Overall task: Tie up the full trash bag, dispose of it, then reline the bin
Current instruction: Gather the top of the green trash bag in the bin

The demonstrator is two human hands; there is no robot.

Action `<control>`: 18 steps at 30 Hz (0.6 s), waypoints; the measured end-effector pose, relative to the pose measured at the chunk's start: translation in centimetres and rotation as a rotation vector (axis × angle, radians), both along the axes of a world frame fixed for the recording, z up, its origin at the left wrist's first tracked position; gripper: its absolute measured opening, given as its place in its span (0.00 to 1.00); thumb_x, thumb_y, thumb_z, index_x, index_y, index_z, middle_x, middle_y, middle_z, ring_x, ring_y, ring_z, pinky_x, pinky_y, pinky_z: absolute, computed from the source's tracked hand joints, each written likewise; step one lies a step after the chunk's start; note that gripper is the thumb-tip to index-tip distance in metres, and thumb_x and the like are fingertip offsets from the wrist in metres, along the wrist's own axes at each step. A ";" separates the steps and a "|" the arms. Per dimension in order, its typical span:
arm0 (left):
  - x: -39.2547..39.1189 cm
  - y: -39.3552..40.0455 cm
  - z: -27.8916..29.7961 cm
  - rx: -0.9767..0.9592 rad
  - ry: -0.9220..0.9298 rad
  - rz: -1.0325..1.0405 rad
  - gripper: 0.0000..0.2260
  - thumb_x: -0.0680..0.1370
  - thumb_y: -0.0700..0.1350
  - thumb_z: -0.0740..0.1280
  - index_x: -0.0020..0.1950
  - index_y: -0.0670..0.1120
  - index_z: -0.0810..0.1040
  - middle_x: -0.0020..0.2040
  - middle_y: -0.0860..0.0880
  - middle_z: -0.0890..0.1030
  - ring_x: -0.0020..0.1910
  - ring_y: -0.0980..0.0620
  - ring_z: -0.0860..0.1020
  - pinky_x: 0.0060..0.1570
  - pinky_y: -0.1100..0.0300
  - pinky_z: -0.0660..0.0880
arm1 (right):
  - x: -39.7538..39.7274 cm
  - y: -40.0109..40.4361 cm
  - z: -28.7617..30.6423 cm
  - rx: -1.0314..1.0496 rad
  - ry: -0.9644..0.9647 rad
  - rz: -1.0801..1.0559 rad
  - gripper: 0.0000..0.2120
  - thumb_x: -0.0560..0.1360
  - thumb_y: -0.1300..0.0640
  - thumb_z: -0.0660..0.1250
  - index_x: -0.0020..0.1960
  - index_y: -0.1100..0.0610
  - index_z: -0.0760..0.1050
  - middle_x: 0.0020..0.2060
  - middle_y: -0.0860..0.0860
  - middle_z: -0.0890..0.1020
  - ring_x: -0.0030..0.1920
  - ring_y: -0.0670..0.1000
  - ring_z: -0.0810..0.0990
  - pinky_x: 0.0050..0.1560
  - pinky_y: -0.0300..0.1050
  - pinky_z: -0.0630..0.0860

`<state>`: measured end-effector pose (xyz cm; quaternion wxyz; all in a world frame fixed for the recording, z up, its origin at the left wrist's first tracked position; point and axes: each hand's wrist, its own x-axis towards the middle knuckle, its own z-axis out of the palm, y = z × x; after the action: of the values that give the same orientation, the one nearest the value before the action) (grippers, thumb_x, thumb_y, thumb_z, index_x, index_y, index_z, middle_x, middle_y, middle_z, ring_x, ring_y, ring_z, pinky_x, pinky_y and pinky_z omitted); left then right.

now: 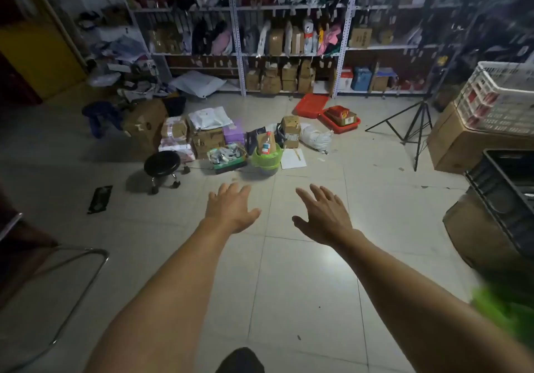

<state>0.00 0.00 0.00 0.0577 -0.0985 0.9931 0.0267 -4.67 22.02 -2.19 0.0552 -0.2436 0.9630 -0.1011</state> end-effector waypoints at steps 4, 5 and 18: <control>-2.2 -0.9 -2.0 -0.008 -0.024 0.015 0.31 0.76 0.64 0.59 0.75 0.51 0.61 0.73 0.47 0.66 0.72 0.44 0.63 0.67 0.44 0.64 | -1.9 -1.3 -1.7 0.005 -0.036 0.000 0.34 0.77 0.39 0.61 0.78 0.46 0.51 0.79 0.56 0.55 0.78 0.61 0.52 0.76 0.60 0.56; -3.0 -1.2 -2.7 0.007 -0.031 0.019 0.31 0.76 0.63 0.58 0.75 0.51 0.60 0.74 0.47 0.66 0.72 0.44 0.63 0.67 0.45 0.64 | -2.6 -1.9 -2.3 0.009 -0.037 -0.004 0.34 0.77 0.39 0.60 0.78 0.46 0.51 0.78 0.56 0.56 0.78 0.61 0.53 0.76 0.60 0.56; -18.5 -12.1 -8.0 0.086 -0.161 -0.047 0.32 0.77 0.63 0.59 0.77 0.51 0.59 0.75 0.46 0.64 0.73 0.43 0.62 0.69 0.44 0.62 | -15.6 -11.2 -8.1 0.098 -0.195 -0.133 0.34 0.76 0.40 0.61 0.78 0.48 0.53 0.78 0.57 0.58 0.77 0.61 0.55 0.74 0.59 0.58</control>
<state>-18.50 -12.09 -8.01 0.1422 -0.0745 0.9852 0.0598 -20.31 10.85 -10.24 0.1536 -0.1651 0.9709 -0.0804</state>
